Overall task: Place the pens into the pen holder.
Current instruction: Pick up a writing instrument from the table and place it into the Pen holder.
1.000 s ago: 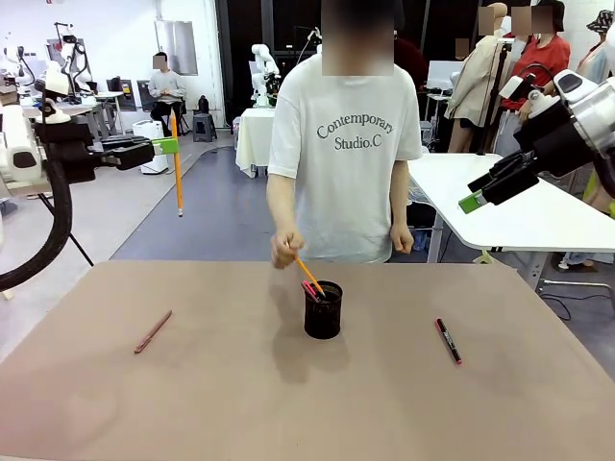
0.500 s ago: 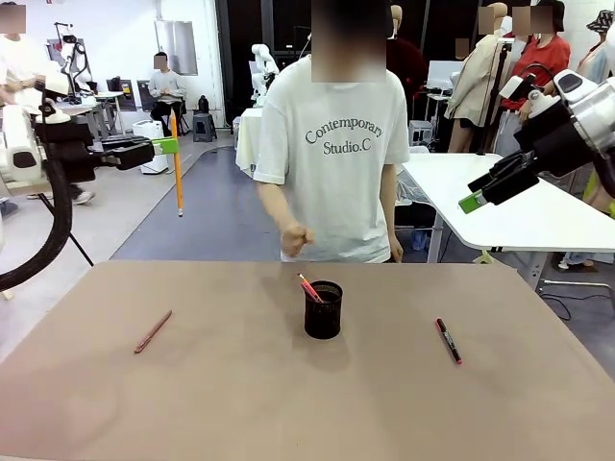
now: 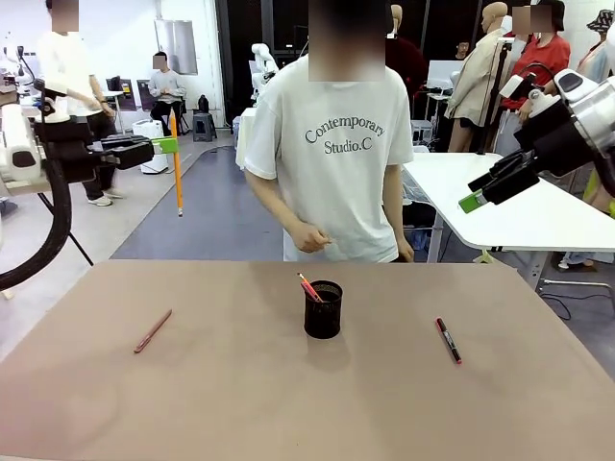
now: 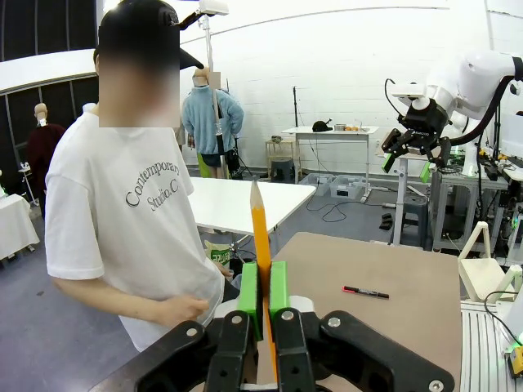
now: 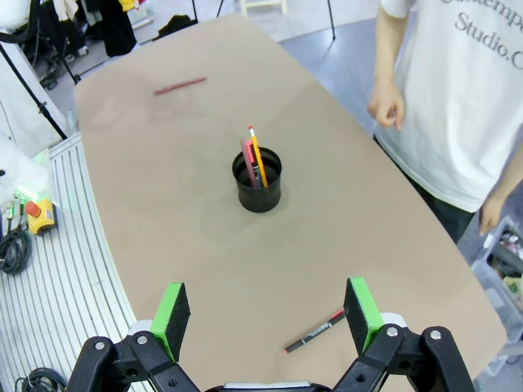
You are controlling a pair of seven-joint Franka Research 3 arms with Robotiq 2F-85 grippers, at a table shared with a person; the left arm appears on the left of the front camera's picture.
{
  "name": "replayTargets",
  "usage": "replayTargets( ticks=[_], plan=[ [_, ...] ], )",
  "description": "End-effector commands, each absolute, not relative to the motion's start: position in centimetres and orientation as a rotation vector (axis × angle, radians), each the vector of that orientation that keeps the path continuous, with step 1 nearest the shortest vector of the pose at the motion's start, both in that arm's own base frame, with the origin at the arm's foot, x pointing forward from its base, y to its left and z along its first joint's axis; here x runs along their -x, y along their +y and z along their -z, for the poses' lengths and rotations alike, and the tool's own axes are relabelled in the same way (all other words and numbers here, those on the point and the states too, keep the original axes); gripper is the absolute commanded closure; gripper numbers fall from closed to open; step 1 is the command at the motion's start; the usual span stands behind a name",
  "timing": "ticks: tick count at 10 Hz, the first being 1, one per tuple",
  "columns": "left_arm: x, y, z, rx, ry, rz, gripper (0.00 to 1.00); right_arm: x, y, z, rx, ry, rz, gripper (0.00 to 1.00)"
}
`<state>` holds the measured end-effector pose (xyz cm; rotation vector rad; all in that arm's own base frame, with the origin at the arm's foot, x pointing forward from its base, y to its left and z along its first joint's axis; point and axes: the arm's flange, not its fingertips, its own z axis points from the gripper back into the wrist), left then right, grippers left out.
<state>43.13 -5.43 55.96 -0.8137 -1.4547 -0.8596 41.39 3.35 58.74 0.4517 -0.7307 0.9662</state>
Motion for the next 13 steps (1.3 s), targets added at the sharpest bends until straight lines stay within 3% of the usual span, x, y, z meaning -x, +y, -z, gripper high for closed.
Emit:
replayTargets(
  ticks=[1,8,13],
  plan=[
    [-43.2,-5.4,-56.1,0.817,-1.458,0.86,1.0,-41.5,3.3,-58.8,-0.468,-0.745,-0.973,0.0],
    [-43.3,-6.4,-56.0,0.83,-1.45,0.863,1.0,-41.5,3.3,-58.8,-0.468,-0.745,-0.973,0.0],
    [-47.3,-13.9,-53.4,0.857,-1.569,1.022,1.0,-41.5,3.3,-58.8,-0.468,-0.745,-0.973,0.0]
  ],
)
